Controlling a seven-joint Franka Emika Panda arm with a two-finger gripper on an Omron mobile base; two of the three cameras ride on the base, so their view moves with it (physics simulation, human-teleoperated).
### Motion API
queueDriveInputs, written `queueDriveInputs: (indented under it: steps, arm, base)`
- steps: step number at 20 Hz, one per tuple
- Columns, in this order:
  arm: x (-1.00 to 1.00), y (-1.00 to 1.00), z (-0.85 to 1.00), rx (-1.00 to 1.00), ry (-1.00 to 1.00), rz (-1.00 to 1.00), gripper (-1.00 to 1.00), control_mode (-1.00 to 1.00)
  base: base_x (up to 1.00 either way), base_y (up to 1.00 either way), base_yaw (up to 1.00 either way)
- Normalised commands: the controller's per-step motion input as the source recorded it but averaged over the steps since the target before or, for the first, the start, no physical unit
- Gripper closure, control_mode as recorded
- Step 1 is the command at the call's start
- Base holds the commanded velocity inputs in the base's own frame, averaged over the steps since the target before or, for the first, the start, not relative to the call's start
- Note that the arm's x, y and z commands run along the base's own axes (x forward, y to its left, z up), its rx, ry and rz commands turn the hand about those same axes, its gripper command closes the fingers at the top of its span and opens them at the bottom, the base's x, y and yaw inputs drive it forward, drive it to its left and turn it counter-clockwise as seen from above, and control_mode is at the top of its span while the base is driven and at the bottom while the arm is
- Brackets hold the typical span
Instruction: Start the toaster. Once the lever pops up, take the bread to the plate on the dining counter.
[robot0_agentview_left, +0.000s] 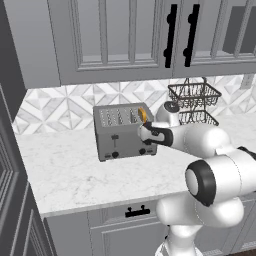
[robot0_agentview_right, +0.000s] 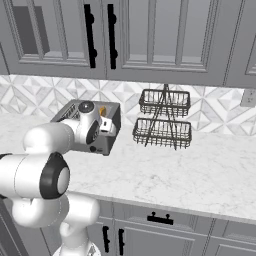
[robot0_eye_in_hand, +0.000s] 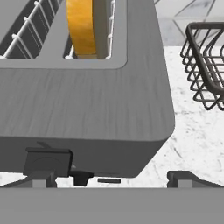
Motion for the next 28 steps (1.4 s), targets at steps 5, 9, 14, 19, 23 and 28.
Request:
queueDriveInputs:
  steps: [5,9,14,19,23,28]
  arm:
    - [0.03,0.00,-0.16,0.00,0.00,0.00,-1.00,-1.00]
    - [0.01,0.00,-0.18,0.00,0.00,0.00,-1.00,-1.00]
    - [0.00,0.00,-0.27,0.00,0.00,0.00,-1.00,-1.00]
    - [0.00,0.00,-0.26,0.00,0.00,0.00,-1.00,-1.00]
    - [0.00,0.00,-0.23,0.00,0.00,0.00,-1.00,-1.00]
    - [0.01,0.00,-0.15,0.00,0.00,0.00,-1.00,-1.00]
  base:
    - [0.00,0.00,0.00]
    - [0.00,0.00,0.00]
    - [0.00,0.00,0.00]
    - [0.00,0.00,0.00]
    - [0.00,0.00,0.00]
    - [0.00,0.00,0.00]
